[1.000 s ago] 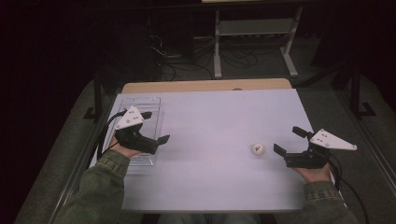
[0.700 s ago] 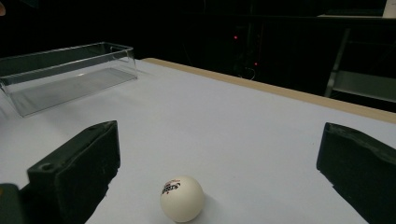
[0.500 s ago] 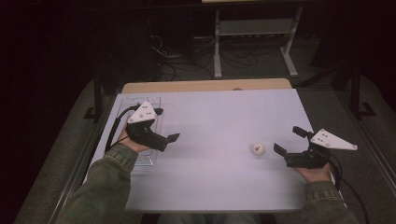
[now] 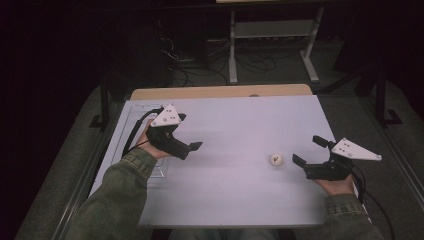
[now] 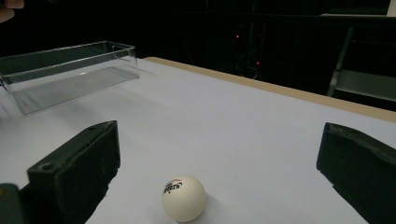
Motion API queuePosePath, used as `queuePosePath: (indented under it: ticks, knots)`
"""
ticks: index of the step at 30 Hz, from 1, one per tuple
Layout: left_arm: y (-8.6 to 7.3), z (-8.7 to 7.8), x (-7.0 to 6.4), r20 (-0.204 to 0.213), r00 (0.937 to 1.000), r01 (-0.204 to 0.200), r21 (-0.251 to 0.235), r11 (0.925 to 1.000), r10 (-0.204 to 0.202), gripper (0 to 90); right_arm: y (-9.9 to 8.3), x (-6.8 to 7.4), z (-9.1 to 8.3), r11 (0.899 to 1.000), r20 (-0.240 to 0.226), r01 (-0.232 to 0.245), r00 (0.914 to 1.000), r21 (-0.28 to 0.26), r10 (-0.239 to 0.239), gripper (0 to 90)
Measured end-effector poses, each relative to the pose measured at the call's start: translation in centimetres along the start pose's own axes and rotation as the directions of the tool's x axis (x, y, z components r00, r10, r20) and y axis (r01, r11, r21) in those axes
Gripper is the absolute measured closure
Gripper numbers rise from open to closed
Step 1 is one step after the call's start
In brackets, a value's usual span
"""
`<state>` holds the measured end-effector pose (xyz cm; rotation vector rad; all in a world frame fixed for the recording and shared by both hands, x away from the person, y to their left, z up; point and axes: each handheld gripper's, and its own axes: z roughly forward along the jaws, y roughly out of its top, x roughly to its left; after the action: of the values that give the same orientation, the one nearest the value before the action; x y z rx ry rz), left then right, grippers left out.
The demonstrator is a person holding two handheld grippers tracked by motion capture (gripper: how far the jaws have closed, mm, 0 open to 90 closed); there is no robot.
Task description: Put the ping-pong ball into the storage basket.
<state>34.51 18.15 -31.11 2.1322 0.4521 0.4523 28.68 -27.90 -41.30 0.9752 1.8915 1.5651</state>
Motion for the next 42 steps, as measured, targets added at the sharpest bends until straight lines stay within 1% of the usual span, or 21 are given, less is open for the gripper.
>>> queuePosePath:
  ticks: [1,3,4,6,12,13,20,21,30,34,35,37,39,42]
  knots:
    - [0.1,0.1,-0.1,0.005,1.0000,0.001,0.000,1.0000,-0.001,0.0,0.0,0.0,0.0,1.000,0.000,0.001,1.0000,0.001,-0.001,0.0]
    - [0.4,0.6,-0.2,0.020,0.9997,-0.014,0.009,0.9999,0.014,0.0,0.0,0.0,0.0,1.000,0.000,0.001,1.0000,0.004,-0.001,0.0]
    - [0.5,0.7,-0.3,0.022,0.9997,-0.008,0.008,0.9999,0.008,0.0,0.0,0.0,0.0,1.000,-0.001,0.001,1.0000,0.005,-0.001,0.0]
    - [0.7,1.0,-0.3,0.029,0.9993,-0.022,0.013,0.9997,0.022,0.0,0.0,0.0,0.0,1.000,-0.001,0.002,1.0000,0.005,-0.002,0.0]
    - [1.5,1.7,-0.6,0.050,0.9982,-0.033,0.011,0.9994,0.032,0.0,0.0,0.1,0.1,1.000,-0.005,-0.002,1.0000,0.009,0.002,0.0]
    - [1.8,2.1,-0.8,0.058,0.9973,-0.046,0.018,0.9988,0.045,0.0,0.0,0.1,0.1,1.000,-0.005,-0.002,1.0000,0.009,0.002,0.0]
    - [2.7,3.2,-1.1,0.084,0.9947,-0.061,0.027,0.9977,0.059,0.0,-0.1,0.1,0.1,1.000,-0.009,-0.001,1.0000,0.008,0.001,0.0]
    - [2.8,3.4,-1.2,0.090,0.9937,-0.070,0.027,0.9972,0.067,0.0,-0.1,0.1,0.1,1.000,-0.009,-0.001,1.0000,0.009,0.001,0.0]
    - [3.3,4.3,-1.5,0.110,0.9911,-0.080,0.040,0.9960,0.076,0.0,-0.1,0.1,0.2,1.000,-0.011,0.002,0.9999,0.011,-0.002,0.0]
    - [3.7,4.8,-1.8,0.123,0.9886,-0.091,0.041,0.9950,0.086,0.0,-0.1,0.1,0.2,1.000,-0.010,0.002,0.9999,0.011,-0.002,0.0]
    - [4.0,5.1,-2.1,0.132,0.9866,-0.102,0.042,0.9939,0.095,0.0,-0.1,0.1,0.2,1.000,-0.010,0.002,1.0000,0.012,-0.002,0.0]
    - [4.1,5.3,-2.3,0.138,0.9857,-0.103,0.037,0.9940,0.097,0.0,-0.1,0.1,0.2,1.000,-0.011,0.005,0.9999,0.013,-0.005,0.0]
    - [4.2,5.6,-2.4,0.147,0.9837,-0.110,0.044,0.9929,0.103,0.0,-0.1,0.1,0.3,1.000,-0.011,0.003,0.9999,0.019,-0.003,0.0]
    - [4.4,5.9,-2.6,0.150,0.9831,-0.113,0.046,0.9925,0.105,0.0,-0.1,0.2,0.3,1.000,-0.011,0.006,0.9999,0.018,-0.006,0.0]
